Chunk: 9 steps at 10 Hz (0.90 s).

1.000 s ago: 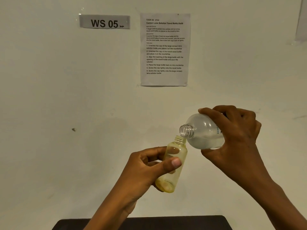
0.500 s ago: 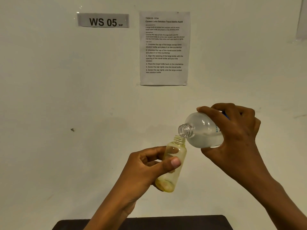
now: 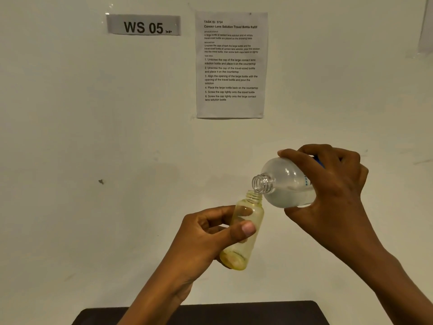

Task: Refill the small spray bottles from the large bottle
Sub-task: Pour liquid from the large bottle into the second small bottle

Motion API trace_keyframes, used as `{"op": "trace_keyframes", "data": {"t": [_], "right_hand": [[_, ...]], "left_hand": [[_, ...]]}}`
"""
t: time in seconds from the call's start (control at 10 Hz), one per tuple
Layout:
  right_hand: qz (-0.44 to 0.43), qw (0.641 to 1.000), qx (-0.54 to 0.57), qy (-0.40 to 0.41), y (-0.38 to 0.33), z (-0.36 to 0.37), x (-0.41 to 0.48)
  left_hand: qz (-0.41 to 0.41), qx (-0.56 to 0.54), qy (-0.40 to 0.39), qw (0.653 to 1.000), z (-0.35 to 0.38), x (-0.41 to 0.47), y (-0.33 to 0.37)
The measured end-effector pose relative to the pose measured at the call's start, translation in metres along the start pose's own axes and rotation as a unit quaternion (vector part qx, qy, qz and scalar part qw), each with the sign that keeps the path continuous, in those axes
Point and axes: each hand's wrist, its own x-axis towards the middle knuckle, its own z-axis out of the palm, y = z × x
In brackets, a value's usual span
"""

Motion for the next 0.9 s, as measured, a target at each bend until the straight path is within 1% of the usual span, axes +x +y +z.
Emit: {"op": "trace_keyframes", "data": {"t": [0.5, 0.9], "right_hand": [[-0.005, 1.0, -0.004, 0.002, 0.0009, 0.0001, 0.0011], [-0.006, 1.0, -0.001, -0.016, 0.0017, 0.0015, 0.0018]], "left_hand": [[0.001, -0.002, 0.0, 1.0, 0.0006, 0.0005, 0.0009], [0.008, -0.002, -0.003, 1.0, -0.0007, 0.001, -0.0001]]}}
